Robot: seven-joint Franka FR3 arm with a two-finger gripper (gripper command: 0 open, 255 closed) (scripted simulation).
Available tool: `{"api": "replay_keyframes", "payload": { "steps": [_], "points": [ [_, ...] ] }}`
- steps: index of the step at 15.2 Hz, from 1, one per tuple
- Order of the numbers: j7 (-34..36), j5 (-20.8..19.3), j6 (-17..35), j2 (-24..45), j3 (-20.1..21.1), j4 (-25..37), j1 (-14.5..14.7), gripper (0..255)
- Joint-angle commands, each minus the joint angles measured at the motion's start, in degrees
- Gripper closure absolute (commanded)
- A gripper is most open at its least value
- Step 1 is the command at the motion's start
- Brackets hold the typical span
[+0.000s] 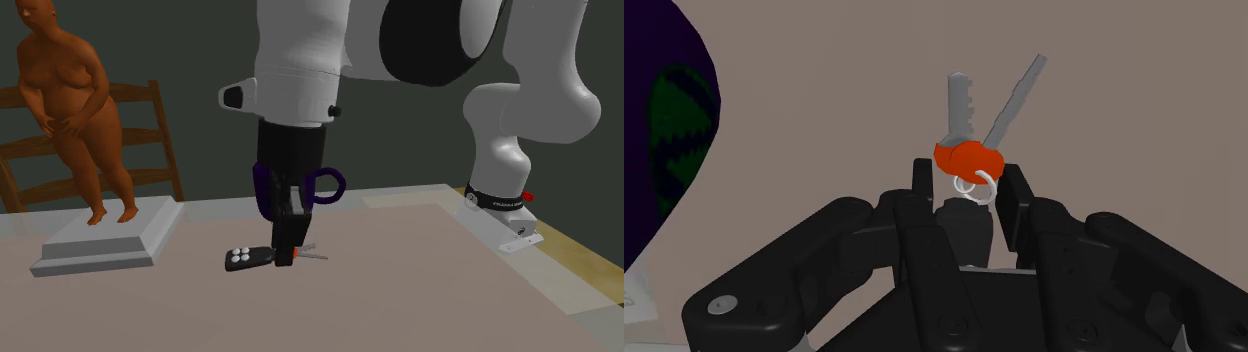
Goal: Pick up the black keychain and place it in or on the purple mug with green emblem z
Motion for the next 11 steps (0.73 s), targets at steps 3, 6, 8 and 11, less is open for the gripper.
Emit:
{"api": "replay_keyframes", "payload": {
  "steps": [3, 6, 8, 11],
  "points": [
    [-0.2, 0.5, -2.8, -1.6, 0.1, 1.2, 0.0, 255],
    [-0.3, 0.8, -5.0, -2.7, 0.1, 2.3, -0.1, 255],
    [-0.4, 1.0, -6.5, -3.4, 0.1, 3.1, -0.1, 255],
    [-0.6, 1.2, -8.7, -4.3, 0.1, 4.4, -0.1, 255]
  ]
}}
